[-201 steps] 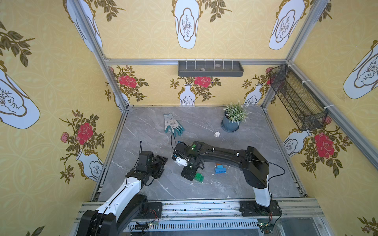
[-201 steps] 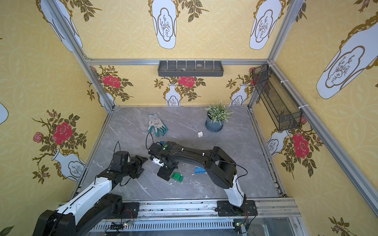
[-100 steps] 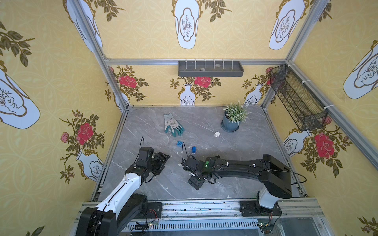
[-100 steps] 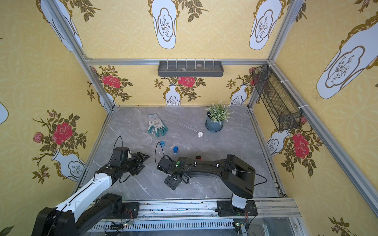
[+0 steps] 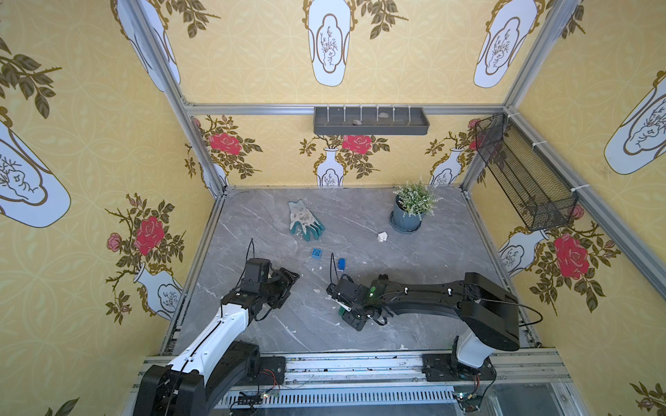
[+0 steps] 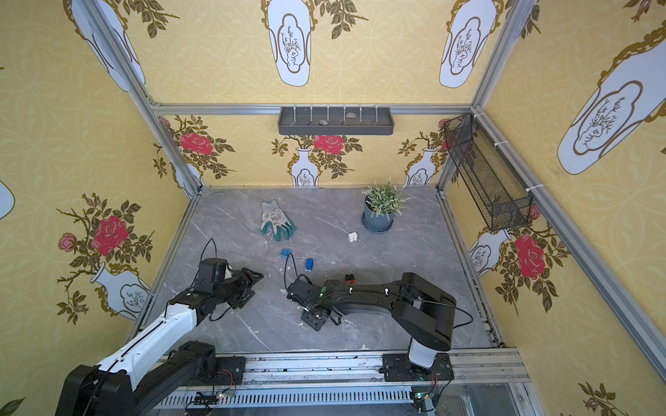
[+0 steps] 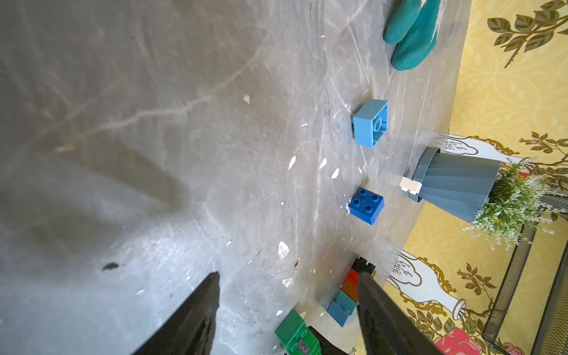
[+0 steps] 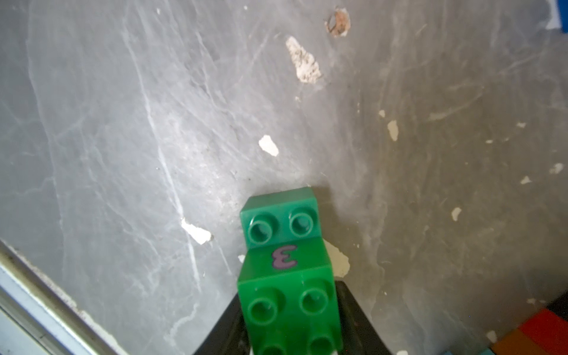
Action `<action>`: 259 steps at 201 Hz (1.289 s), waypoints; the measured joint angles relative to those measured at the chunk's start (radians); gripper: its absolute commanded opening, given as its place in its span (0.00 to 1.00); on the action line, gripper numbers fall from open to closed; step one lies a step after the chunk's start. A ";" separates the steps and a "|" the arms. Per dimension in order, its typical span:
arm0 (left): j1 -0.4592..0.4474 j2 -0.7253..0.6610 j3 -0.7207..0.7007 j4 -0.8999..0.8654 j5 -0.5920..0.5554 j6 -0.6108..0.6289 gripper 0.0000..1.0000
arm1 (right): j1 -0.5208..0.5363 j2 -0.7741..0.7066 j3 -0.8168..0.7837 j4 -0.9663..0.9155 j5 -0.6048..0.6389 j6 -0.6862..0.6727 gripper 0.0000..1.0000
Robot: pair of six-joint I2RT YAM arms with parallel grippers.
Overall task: Assemble the number 1 with lego
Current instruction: Assemble the lego brick with the lego brick.
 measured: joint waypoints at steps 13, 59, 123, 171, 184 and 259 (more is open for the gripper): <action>0.000 0.000 0.000 0.000 0.000 0.000 0.72 | -0.011 0.000 -0.007 0.010 -0.011 -0.033 0.37; 0.000 -0.002 0.000 0.002 -0.001 -0.005 0.71 | -0.081 0.007 -0.002 0.031 -0.080 -0.184 0.29; 0.000 -0.039 0.000 0.002 -0.007 -0.007 0.70 | -0.183 0.076 0.095 -0.044 -0.201 -0.572 0.30; 0.000 -0.039 0.006 -0.005 0.026 0.035 0.70 | -0.234 0.176 0.209 -0.080 -0.214 -0.781 0.57; 0.000 -0.036 0.013 -0.009 0.035 0.047 0.70 | -0.238 0.187 0.223 -0.098 -0.216 -0.807 0.67; -0.062 0.023 0.055 -0.023 0.090 0.112 0.68 | -0.295 -0.114 0.128 -0.004 -0.266 -0.410 0.69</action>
